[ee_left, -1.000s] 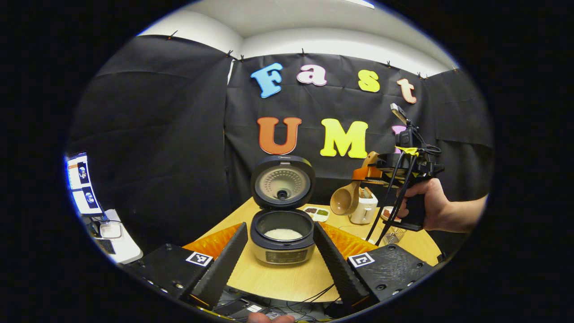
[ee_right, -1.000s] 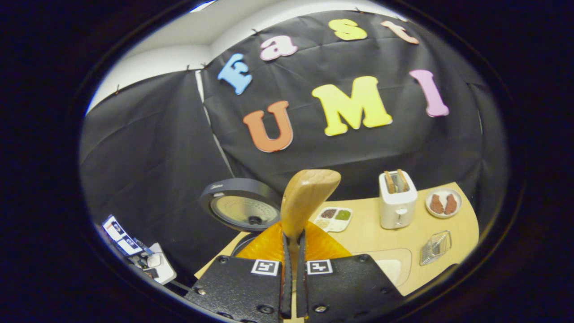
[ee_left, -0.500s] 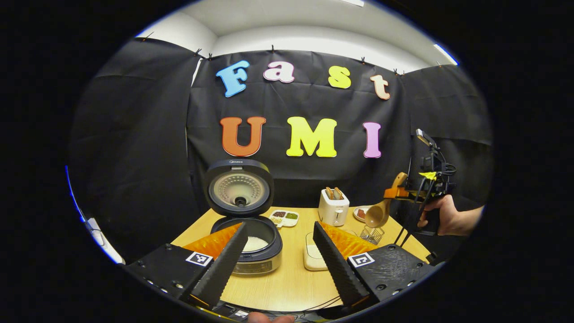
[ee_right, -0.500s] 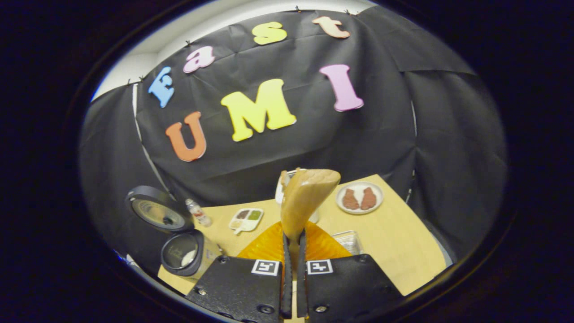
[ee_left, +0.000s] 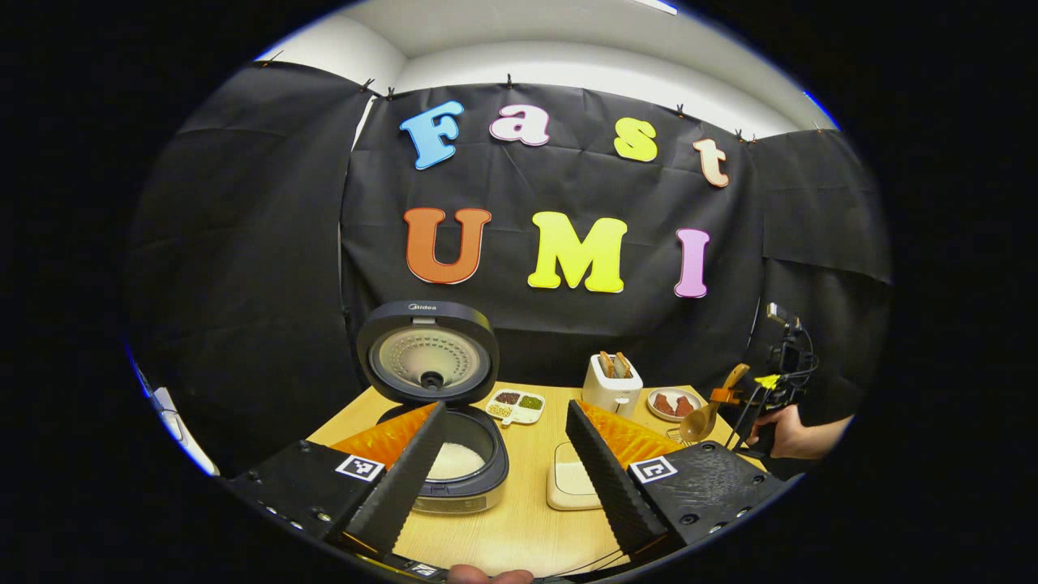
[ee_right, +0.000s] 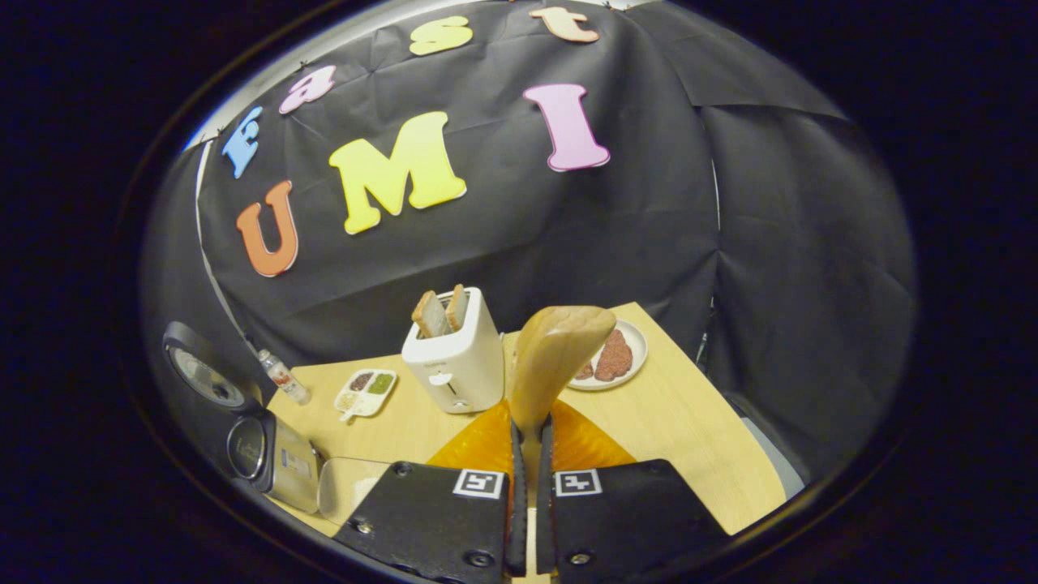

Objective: Close the left gripper, press the button to open the rice cooker; take a wooden spoon from the chopstick holder with the right hand, scoop a spoonful of rice and pour it into the rice cooker, then put the wooden spoon back into the chopstick holder.

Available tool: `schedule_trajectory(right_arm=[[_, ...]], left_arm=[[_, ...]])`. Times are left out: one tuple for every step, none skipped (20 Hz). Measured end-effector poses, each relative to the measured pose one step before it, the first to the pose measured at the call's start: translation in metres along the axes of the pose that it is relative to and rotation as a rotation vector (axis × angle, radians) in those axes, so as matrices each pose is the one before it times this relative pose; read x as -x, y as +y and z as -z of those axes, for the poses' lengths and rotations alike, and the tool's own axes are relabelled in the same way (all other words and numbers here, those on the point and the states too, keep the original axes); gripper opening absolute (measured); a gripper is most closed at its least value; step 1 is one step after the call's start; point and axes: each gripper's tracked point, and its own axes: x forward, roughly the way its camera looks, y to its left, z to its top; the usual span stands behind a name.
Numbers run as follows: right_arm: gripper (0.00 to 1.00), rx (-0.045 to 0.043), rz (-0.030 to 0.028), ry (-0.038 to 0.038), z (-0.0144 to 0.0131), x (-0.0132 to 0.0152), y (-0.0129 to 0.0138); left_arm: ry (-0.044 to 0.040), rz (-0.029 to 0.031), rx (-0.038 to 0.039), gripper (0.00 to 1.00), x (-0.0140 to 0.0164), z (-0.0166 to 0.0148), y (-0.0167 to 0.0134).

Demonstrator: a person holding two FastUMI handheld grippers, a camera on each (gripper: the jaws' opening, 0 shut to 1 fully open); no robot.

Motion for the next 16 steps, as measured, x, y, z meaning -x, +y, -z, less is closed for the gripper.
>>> schedule_trajectory(right_arm=[[0.1,0.00486,0.0035,0.0153,0.00704,-0.00898,-0.0029],[0.1,0.00639,0.00313,0.01742,0.00887,-0.01053,-0.00134],[0.1,0.0091,0.00079,0.01558,0.00942,-0.00831,-0.00158],[0.1,0.0112,-0.00045,0.01226,0.00659,-0.0086,-0.0006],[0.1,0.01176,-0.00249,0.01214,0.0055,-0.00755,0.00017],[0.11,0.00779,-0.00312,0.0088,0.00582,-0.00547,0.00069],[0.11,0.00149,-0.00681,0.00731,0.00347,-0.00401,0.00158],[0.12,-0.00357,-0.00676,0.00659,0.00357,-0.00261,0.00217],[0.12,-0.0062,-0.00089,0.00591,0.00211,-0.00155,0.00042],[0.13,-0.00737,0.00383,-0.00128,0.00105,-0.00056,-0.00192],[0.14,-0.00898,-0.00381,-0.0056,-0.00131,0.00019,0.00025],[0.17,-0.00288,-0.00361,-0.00333,0.00141,0.00056,0.00113],[0.19,0.00152,-0.0004,-0.00963,-0.00276,0.00403,0.00063],[0.23,0.0078,0.00192,-0.01961,-0.00775,0.00431,-0.00136],[0.28,0.00336,-0.0086,-0.02178,-0.00572,0.0035,0.00278],[0.44,0.00796,0.00557,-0.01377,-0.00345,0.00772,-0.00008]], left_arm=[[-0.00244,-0.00379,0.00611,0.95,-0.00273,-0.00288,-0.00097],[0.00153,-0.00372,0.00521,0.95,-0.00336,-0.00281,-0.00069],[0.00297,-0.00422,0.00271,0.95,-0.00272,0.00041,0.00066],[0.0039,-0.00595,-0.00017,0.95,-0.00363,-0.00032,0.00063],[0.00434,-0.00631,-0.00276,0.95,-0.00289,0.00119,0.00076],[0.00454,-0.00912,-0.00232,0.95,-0.00125,0.00041,0.00164],[0.00226,-0.0082,-0.00003,0.95,-0.00106,-0.00143,0.00134],[-0.00156,-0.00619,0.00181,0.95,-0.00133,-0.00156,0.00158],[-0.00226,-0.00575,0.00096,0.95,0.00015,-0.00198,0.00203],[-0.00302,-0.00684,-0.00012,0.95,0.00027,-0.00118,0.00273],[-0.00289,-0.00516,0.00093,0.95,-0.00171,-0.00011,0.00215],[-0.00132,-0.00531,0.00233,0.95,0.00018,-0.00184,0.00166],[-0.00715,-0.00449,0.00334,0.95,-0.00027,-0.00286,0.00303],[-0.01061,-0.00277,0.00377,0.95,0.00071,-0.00483,0.00281],[-0.01549,-0.00358,0.00285,0.95,-0.00031,-0.00474,0.00288],[-0.0166,-0.0022,0.00157,0.94,-0.00146,-0.00702,0.00373]])
